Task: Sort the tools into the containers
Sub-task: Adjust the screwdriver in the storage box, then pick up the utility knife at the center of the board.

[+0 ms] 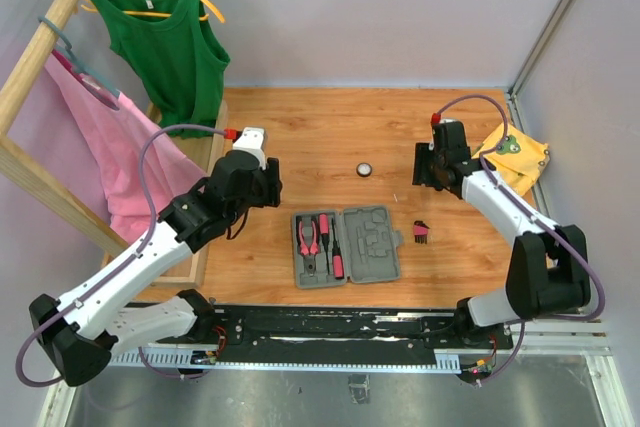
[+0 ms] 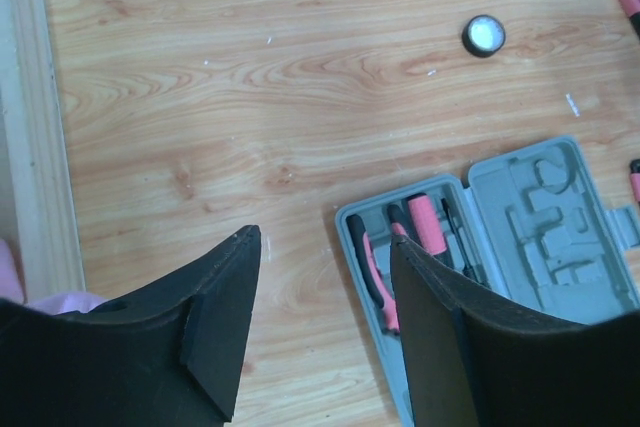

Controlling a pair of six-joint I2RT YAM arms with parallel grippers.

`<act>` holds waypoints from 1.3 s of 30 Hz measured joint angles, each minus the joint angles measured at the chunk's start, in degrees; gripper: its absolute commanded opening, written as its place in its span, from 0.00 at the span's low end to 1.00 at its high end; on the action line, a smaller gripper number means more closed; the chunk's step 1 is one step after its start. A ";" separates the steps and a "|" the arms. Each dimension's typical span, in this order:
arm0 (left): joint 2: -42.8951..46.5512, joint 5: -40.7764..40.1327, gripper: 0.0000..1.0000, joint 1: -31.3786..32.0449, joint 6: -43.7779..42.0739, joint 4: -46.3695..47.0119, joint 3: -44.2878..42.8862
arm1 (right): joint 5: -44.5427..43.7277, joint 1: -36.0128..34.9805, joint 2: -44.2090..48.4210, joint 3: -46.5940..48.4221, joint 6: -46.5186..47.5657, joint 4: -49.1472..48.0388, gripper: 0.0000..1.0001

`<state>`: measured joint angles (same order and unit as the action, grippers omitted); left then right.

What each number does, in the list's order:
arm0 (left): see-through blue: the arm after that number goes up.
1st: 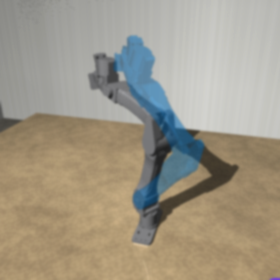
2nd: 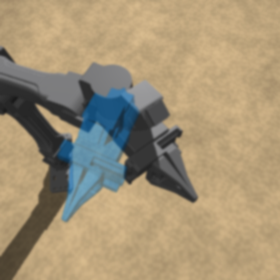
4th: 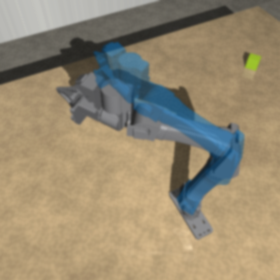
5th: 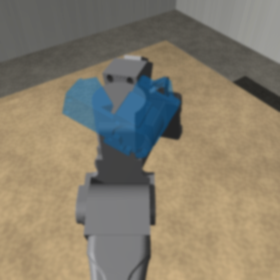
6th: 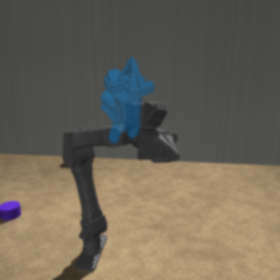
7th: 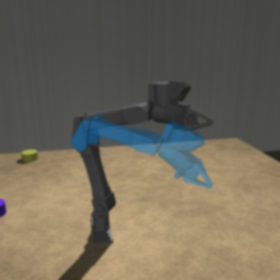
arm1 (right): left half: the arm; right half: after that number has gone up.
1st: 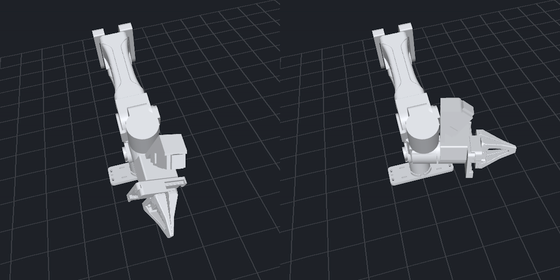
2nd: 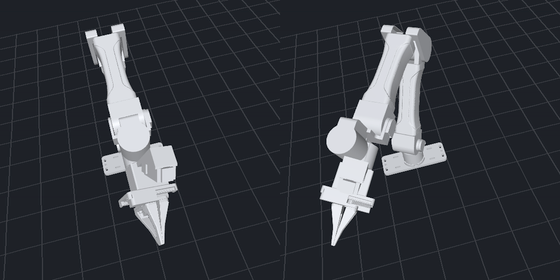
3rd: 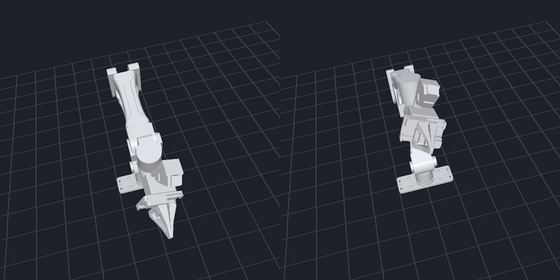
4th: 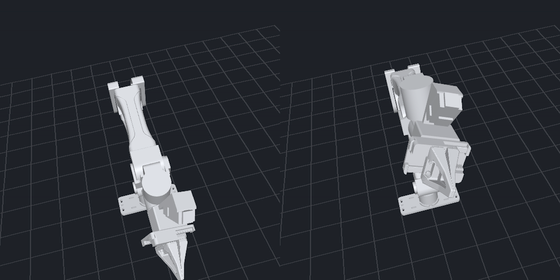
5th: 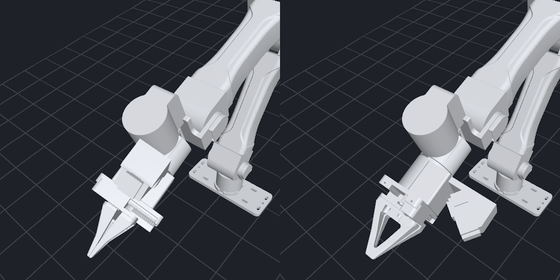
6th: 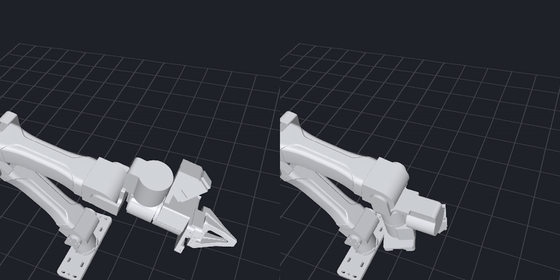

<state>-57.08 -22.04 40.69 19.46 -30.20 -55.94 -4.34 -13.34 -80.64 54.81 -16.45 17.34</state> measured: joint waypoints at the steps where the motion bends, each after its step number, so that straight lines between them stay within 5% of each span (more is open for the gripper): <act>1: 0.15 -0.13 0.59 0.00 -0.15 0.07 0.35 | 0.26 0.46 -1.33 1.25 0.72 -0.07 0.55; 19: -0.70 -2.38 0.59 0.00 -0.24 -0.11 3.48 | 8.37 10.29 -21.51 19.41 10.32 4.42 0.55; 39: -0.94 -2.80 0.59 0.00 -0.35 -0.11 3.48 | 10.29 12.04 -30.03 24.57 13.05 10.88 0.48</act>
<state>-58.02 -24.84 40.69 19.11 -30.30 -52.47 5.96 -1.30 -110.67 79.37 -3.40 28.23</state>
